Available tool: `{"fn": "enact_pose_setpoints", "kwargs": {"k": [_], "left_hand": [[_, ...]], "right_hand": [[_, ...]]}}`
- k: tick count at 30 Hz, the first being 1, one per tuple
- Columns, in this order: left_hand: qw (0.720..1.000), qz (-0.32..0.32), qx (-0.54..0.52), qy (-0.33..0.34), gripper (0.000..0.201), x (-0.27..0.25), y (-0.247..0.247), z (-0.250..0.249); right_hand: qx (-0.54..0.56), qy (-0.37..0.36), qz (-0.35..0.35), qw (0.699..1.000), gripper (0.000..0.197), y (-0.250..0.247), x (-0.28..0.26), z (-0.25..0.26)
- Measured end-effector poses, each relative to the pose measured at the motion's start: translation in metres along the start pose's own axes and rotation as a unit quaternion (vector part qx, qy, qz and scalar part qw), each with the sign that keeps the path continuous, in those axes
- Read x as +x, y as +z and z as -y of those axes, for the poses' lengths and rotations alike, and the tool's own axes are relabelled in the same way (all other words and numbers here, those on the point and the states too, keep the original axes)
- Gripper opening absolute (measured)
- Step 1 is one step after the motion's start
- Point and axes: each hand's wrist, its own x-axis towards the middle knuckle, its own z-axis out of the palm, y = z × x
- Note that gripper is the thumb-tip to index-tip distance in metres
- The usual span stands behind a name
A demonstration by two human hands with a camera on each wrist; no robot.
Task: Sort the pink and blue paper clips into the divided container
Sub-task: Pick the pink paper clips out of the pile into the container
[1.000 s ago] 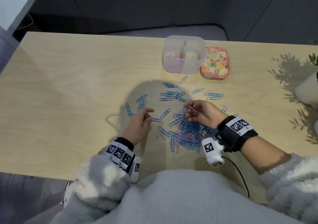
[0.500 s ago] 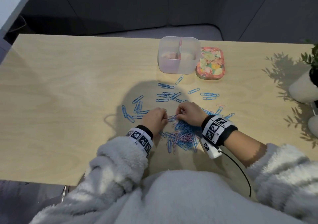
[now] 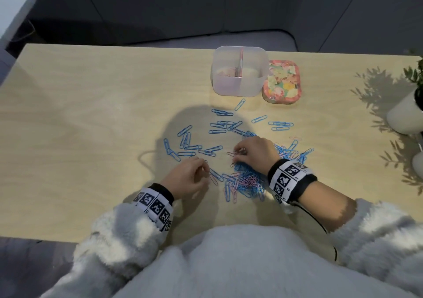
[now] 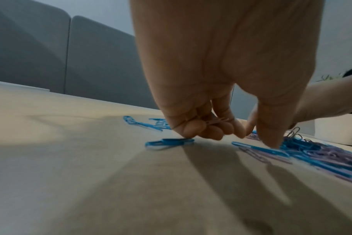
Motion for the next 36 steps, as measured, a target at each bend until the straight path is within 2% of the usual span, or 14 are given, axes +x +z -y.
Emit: {"fn": "enact_pose_setpoints", "kwargs": {"k": [7,15,18,21,23,25,28,30,32,34,36], "left_hand": [[0.999,0.003,0.034,0.027,0.016,0.006,0.009,-0.007],[0.991,-0.009,0.108,0.080,0.013,0.022,0.016,-0.022],[0.992,0.007,0.119,0.050,0.019,0.027,0.016,-0.021],[0.988,-0.008,0.148,0.052,0.024,0.027,0.013,-0.018],[0.993,-0.025,0.108,0.030,0.021,0.024,0.007,-0.015],[0.999,-0.037,0.017,-0.015,0.015,0.022,-0.001,-0.013],[0.988,-0.055,-0.124,-0.072,0.009,0.027,-0.010,-0.012],[0.978,-0.054,-0.182,-0.089,0.013,0.038,-0.015,-0.018],[0.969,-0.033,-0.223,-0.099,0.019,0.051,-0.018,-0.029],[0.951,0.001,-0.286,-0.119,0.020,0.062,-0.018,-0.041],[0.936,0.039,-0.322,-0.137,0.017,0.072,-0.015,-0.049]], "right_hand": [[-0.102,-0.061,0.048,0.992,0.023,0.007,-0.009,0.002],[-0.121,-0.076,0.058,0.988,0.019,0.008,-0.007,0.005],[-0.072,-0.061,0.073,0.993,0.015,0.005,-0.004,0.001],[-0.047,-0.055,0.101,0.992,0.011,0.003,-0.002,0.001],[-0.005,-0.051,0.106,0.993,0.008,0.003,-0.002,-0.001],[0.117,-0.034,0.071,0.990,0.015,0.000,-0.002,-0.007],[0.317,0.037,0.013,0.948,0.012,-0.014,-0.004,-0.018],[0.448,0.086,0.019,0.890,0.007,-0.019,-0.006,-0.022],[0.562,0.111,0.021,0.819,0.011,-0.021,-0.008,-0.023],[0.618,0.141,0.023,0.773,0.019,-0.021,-0.005,-0.022],[0.628,0.179,0.019,0.757,0.020,-0.020,-0.002,-0.019]]}}
